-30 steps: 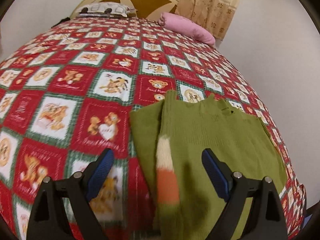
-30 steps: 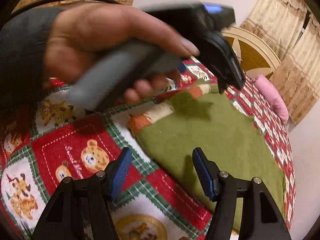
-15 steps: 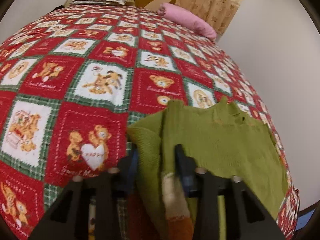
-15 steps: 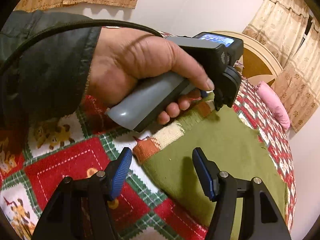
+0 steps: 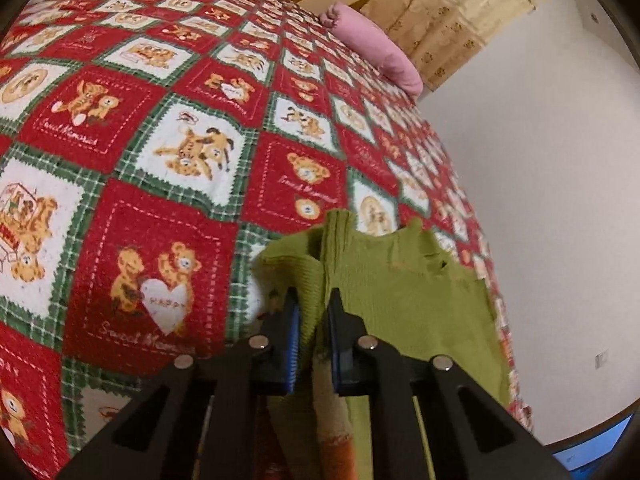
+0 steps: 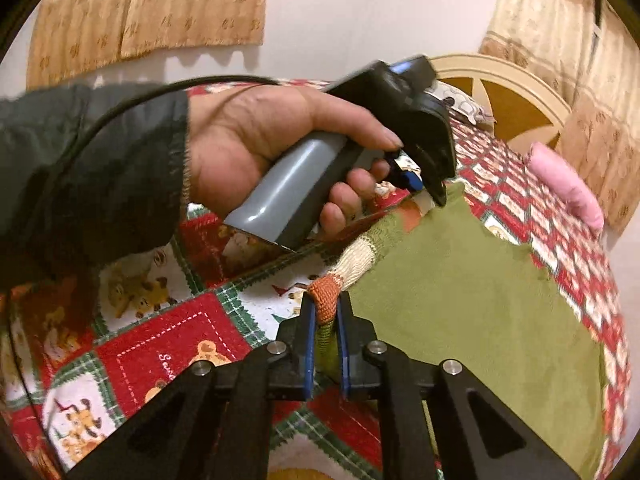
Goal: Fold small clothes
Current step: 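Close both grippers on the striped edge, then lift the striped edge with both grippers and fold it across the sweater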
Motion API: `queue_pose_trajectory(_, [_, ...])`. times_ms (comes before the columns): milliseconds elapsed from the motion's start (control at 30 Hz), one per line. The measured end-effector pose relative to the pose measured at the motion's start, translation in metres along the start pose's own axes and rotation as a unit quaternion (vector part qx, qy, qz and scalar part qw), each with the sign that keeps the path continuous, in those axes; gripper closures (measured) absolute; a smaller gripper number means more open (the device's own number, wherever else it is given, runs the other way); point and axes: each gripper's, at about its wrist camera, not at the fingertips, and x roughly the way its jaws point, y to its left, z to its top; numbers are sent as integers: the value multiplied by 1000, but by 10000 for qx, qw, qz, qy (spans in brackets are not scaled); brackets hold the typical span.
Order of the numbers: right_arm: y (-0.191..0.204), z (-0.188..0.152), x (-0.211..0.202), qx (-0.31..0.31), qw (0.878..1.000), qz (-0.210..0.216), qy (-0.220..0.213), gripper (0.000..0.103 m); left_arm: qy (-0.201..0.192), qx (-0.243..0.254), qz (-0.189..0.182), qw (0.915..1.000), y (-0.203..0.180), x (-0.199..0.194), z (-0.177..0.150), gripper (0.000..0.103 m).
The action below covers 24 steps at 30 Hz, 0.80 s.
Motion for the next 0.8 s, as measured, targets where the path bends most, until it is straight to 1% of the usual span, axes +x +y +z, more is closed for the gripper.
queue_pose_trajectory(100, [-22, -3, -8, 361, 9992, 106, -93, 95, -46, -143, -225, 9996, -9, -8, 4, 91])
queue_pose_trajectory(133, [-22, -5, -10, 438, 9989, 123, -120, 95, -61, -130, -228, 9996, -13, -10, 5, 91])
queue_pose_trajectory(200, [-36, -8, -19, 694, 9973, 140, -215, 95, -83, -116, -268, 9995, -23, -13, 7, 91])
queue_pose_trajectory(367, [-61, -18, -33, 1038, 9940, -54, -350, 96, -67, -112, 36, 9999, -49, -7, 8, 91])
queue_pose_trajectory(467, [-79, -24, -45, 1237, 9911, -126, -466, 96, -85, -65, -4, 9999, -64, -6, 9, 91])
queue_pose_trajectory(533, [-89, -29, -53, 1363, 9892, -159, -523, 96, -125, 20, -40, 9999, -81, -6, 10, 91])
queue_pose_trajectory(600, [-106, -35, -59, 1539, 9862, -191, -582, 96, -133, 67, -65, 9999, -91, -7, 10, 91])
queue_pose_trajectory(733, [-130, -50, -68, 1873, 9800, -304, -602, 96, -117, 133, 85, 9998, -113, 3, 9, 91])
queue_pose_trajectory(800, [-143, -61, -73, 2069, 9760, -350, -579, 96, -75, 133, 175, 9997, -123, 14, 8, 91])
